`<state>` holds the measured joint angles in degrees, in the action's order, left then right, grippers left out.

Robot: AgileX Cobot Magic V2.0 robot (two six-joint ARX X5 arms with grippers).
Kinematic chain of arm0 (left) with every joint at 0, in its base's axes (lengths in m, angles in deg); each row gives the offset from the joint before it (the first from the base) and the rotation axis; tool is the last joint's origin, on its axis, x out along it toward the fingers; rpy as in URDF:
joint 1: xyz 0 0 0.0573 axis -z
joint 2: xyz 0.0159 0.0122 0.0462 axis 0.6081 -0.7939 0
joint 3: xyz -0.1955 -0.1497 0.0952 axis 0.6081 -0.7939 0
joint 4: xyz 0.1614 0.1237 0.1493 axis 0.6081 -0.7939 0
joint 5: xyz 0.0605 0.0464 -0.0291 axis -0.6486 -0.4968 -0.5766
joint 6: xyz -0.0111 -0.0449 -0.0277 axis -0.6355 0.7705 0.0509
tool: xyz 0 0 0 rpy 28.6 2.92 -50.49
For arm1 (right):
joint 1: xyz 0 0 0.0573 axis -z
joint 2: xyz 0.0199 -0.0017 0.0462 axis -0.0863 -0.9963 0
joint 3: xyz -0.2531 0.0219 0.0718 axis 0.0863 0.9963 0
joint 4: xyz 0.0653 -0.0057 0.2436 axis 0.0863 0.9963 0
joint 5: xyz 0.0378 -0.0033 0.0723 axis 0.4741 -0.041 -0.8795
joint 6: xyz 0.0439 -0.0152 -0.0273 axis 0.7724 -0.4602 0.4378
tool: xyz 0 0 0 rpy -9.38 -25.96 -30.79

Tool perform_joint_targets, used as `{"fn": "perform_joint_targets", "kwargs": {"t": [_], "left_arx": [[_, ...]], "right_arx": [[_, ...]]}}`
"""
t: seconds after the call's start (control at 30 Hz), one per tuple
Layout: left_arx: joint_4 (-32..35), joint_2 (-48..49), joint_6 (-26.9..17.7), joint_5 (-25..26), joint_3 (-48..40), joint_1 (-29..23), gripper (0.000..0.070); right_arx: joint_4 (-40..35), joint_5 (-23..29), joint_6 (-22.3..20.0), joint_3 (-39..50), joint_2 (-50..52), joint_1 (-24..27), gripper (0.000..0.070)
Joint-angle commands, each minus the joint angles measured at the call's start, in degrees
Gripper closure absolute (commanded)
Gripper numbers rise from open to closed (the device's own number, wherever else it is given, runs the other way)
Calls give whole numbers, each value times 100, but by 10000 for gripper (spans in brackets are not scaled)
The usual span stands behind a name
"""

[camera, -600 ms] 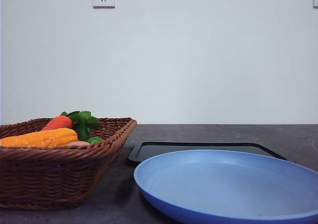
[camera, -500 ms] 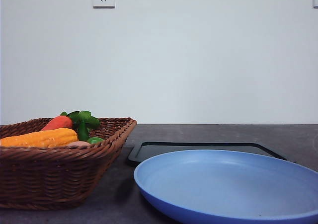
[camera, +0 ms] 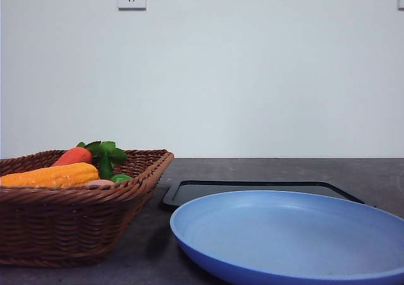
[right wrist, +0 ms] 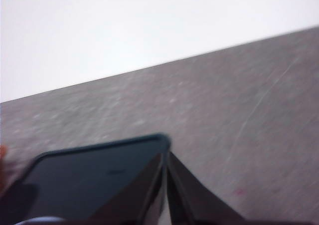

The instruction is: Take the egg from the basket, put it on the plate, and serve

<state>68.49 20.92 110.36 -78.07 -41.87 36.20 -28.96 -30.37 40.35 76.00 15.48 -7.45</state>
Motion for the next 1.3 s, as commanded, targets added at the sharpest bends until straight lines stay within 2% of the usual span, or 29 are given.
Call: {"fn": "perform_joint_targets", "kwargs": {"t": [0.0, 0.13, 0.27, 0.4, 0.53, 0.73, 0.9, 1.03, 1.13, 1.23, 1.27], "left_arx": [[112, 4, 230, 298, -127, -7, 700], [-173, -60, 311, 608, 115, -7, 700], [-564, -351, 295, 875, 508, -7, 700], [-686, -837, 214, 1410, 880, -7, 700], [-673, -1498, 11, 1950, 1236, -7, 700], [-755, -2476, -455, 2306, 1818, 63, 700], [-1187, -3244, -1017, 2452, 2456, 303, 700], [-1663, -3854, -1521, 2462, 3024, 637, 700], [-2022, -4318, -1722, 2464, 3428, 924, 700], [-2181, -4719, -1757, 2473, 3670, 1246, 700], [-2171, -4819, -1757, 2473, 3702, 1353, 697]], "right_arx": [[103, -150, 639, -112, 4, -4, 700], [610, -306, 1069, -400, 2, -4, 700], [1146, -329, 1080, -822, -62, -4, 700], [1696, -342, 1072, -1311, -386, -4, 700], [2101, -492, 841, -1782, -963, -4, 700], [2115, -706, 422, -2272, -1804, -4, 700], [2205, -1274, 258, -2530, -2471, -4, 700], [2230, -2029, 91, -2610, -3015, -4, 700], [2278, -2525, -92, -2615, -3448, -4, 700], [2376, -2740, -174, -2615, -3861, -7, 697], [2417, -2776, -180, -2615, -3997, -11, 667]]}}
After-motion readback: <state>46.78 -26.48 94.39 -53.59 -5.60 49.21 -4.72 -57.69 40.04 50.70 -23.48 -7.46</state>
